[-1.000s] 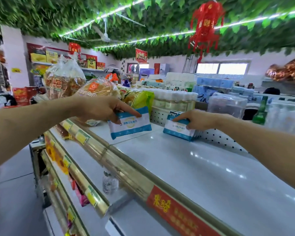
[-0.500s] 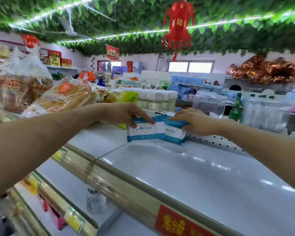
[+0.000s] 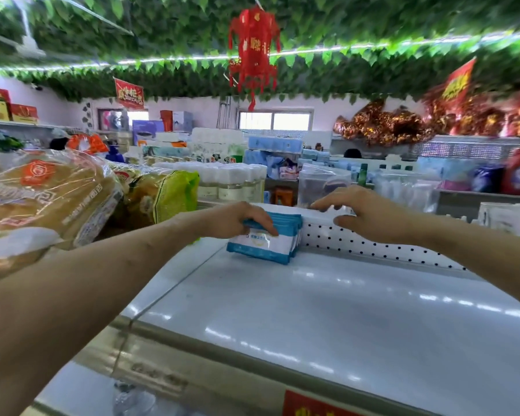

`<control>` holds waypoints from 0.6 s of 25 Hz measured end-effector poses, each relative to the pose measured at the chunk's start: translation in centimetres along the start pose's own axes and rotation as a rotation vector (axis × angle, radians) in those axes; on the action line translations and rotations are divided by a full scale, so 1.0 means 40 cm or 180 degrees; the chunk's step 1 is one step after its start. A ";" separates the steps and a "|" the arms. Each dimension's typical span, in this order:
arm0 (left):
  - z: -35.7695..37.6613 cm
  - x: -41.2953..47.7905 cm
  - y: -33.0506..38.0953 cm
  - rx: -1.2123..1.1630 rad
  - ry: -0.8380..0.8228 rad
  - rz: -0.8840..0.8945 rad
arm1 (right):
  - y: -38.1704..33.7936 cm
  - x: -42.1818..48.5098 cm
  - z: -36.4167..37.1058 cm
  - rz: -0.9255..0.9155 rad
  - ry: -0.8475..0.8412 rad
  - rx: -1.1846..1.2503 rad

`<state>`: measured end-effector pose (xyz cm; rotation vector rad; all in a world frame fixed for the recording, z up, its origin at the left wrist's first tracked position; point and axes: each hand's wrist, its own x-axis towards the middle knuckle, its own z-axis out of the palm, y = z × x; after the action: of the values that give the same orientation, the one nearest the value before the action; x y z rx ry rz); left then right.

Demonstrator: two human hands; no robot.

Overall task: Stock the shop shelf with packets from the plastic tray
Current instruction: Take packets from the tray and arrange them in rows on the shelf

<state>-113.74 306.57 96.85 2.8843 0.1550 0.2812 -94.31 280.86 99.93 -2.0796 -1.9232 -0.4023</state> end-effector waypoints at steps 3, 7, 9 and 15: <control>0.029 0.011 0.000 0.0052 0.0251 0.0134 | -0.014 -0.019 -0.001 0.0038 -0.0024 -0.0068; 0.038 0.006 0.002 0.0287 0.0368 0.0090 | -0.047 -0.015 -0.001 0.0047 -0.0133 -0.0148; 0.033 -0.020 0.009 0.0106 0.0402 0.0015 | -0.063 -0.003 -0.002 -0.0026 -0.0226 -0.0163; -0.024 -0.217 0.055 -0.0050 0.0775 -0.0799 | -0.131 0.060 0.005 -0.0560 -0.0425 -0.0002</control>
<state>-122.22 303.53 96.76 2.7660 0.5494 0.5801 -99.37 283.52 100.76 -1.9900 -2.1925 -0.3073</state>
